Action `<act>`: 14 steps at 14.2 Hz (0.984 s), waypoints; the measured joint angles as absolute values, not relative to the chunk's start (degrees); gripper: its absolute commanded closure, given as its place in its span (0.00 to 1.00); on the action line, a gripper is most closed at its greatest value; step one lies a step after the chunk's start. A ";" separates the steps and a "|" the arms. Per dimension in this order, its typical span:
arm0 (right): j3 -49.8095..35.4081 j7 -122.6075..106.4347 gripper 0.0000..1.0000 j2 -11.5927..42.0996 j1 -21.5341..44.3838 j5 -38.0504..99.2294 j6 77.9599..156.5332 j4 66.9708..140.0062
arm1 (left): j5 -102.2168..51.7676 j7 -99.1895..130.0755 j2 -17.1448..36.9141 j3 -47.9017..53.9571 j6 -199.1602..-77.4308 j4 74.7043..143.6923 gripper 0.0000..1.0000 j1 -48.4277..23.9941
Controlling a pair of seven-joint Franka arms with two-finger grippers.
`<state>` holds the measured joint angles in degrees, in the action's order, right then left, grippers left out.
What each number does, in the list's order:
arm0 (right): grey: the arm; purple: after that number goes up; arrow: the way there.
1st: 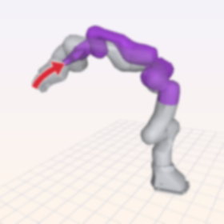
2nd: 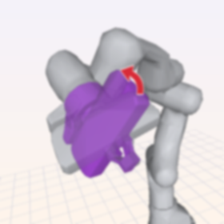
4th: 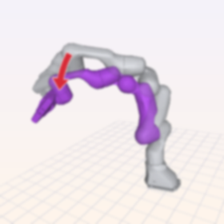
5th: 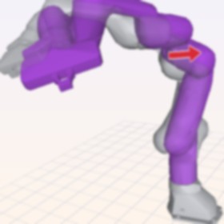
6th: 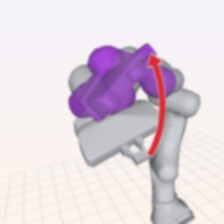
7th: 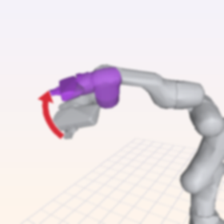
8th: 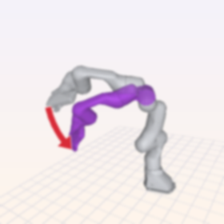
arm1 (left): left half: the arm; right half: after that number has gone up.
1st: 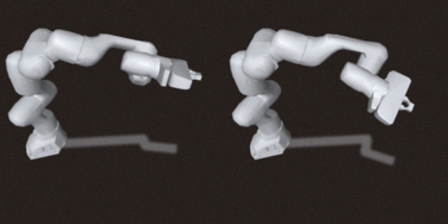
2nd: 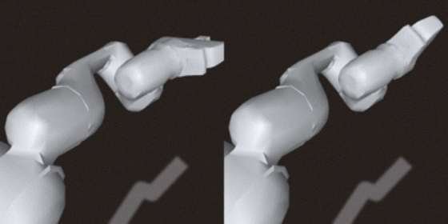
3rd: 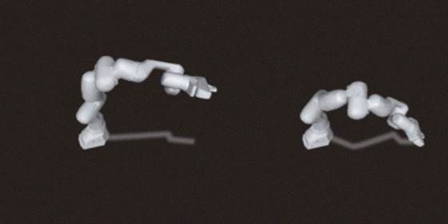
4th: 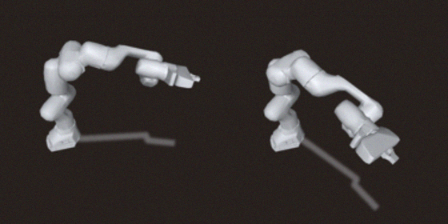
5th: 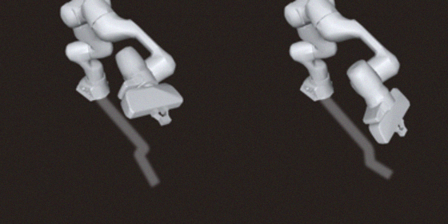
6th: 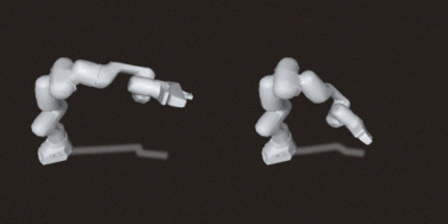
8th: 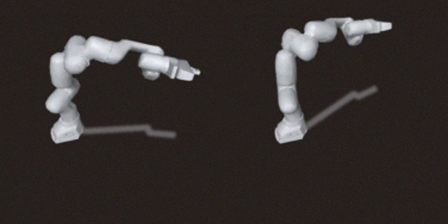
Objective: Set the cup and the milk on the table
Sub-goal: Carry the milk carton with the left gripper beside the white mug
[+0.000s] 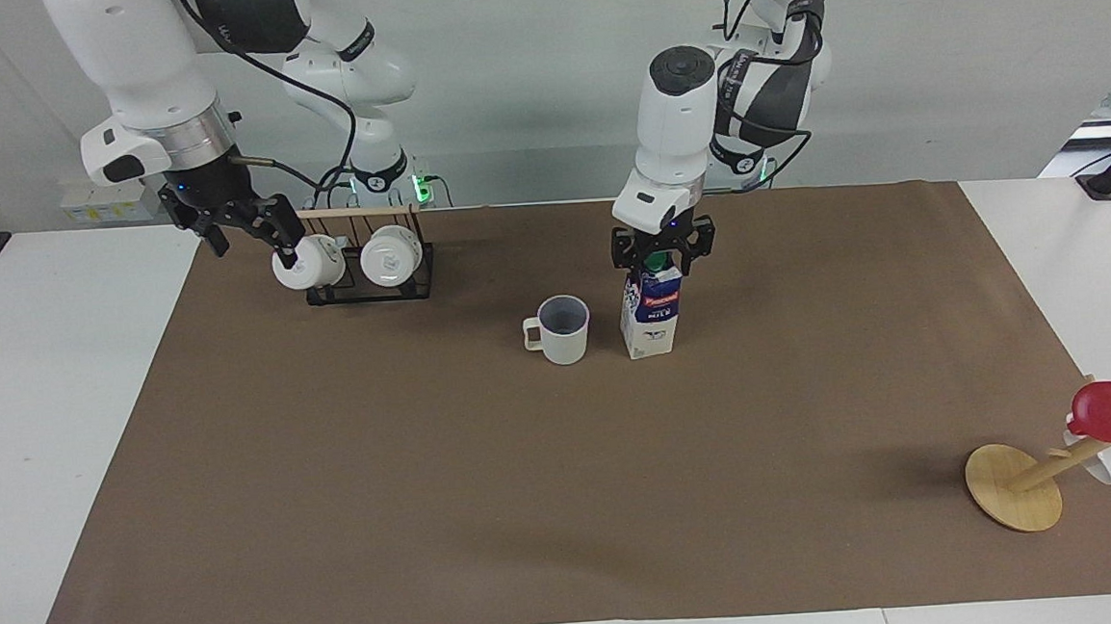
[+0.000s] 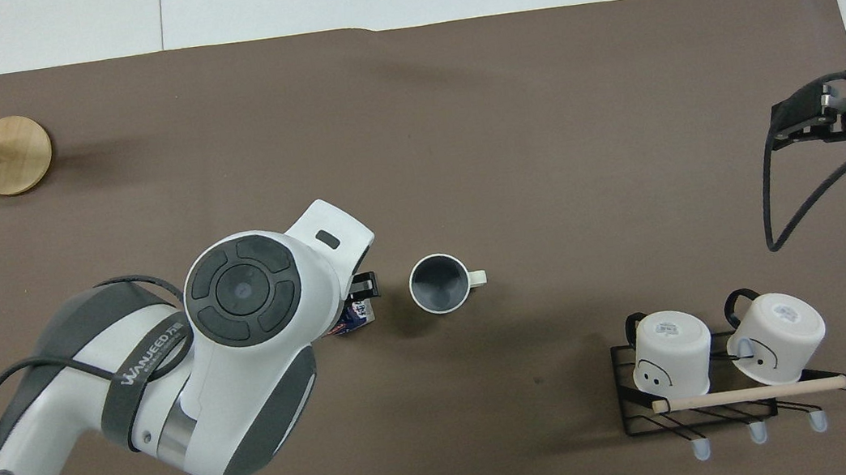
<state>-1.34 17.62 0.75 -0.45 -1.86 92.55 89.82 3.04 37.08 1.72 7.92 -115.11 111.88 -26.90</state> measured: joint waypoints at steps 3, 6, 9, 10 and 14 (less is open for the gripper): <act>-1.32 17.62 0.00 0.75 -0.50 -1.87 92.55 89.82 | 3.04 37.09 1.50 7.47 -114.44 110.41 0.00 -26.88; -1.30 17.62 0.00 0.76 -0.51 -1.87 92.55 89.81 | 3.08 37.05 0.60 6.75 -107.30 103.82 0.00 -26.50; -1.29 17.62 0.00 0.75 -0.51 -1.87 92.55 89.55 | 3.15 33.17 -0.35 6.17 -100.49 97.86 0.00 -24.49; -1.29 17.62 0.00 0.75 -0.51 -1.87 92.55 89.42 | 3.15 30.83 -0.46 6.05 -98.53 96.45 0.00 -23.23; -1.21 17.62 0.00 0.42 -0.60 -1.90 92.41 89.07 | 3.15 21.01 -0.96 5.58 -93.43 94.15 0.00 -16.73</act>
<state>-1.21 17.62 0.42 -0.60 -1.90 92.41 89.07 3.15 21.01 -0.96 5.58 -93.43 94.15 -16.73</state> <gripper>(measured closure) 0.000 0.000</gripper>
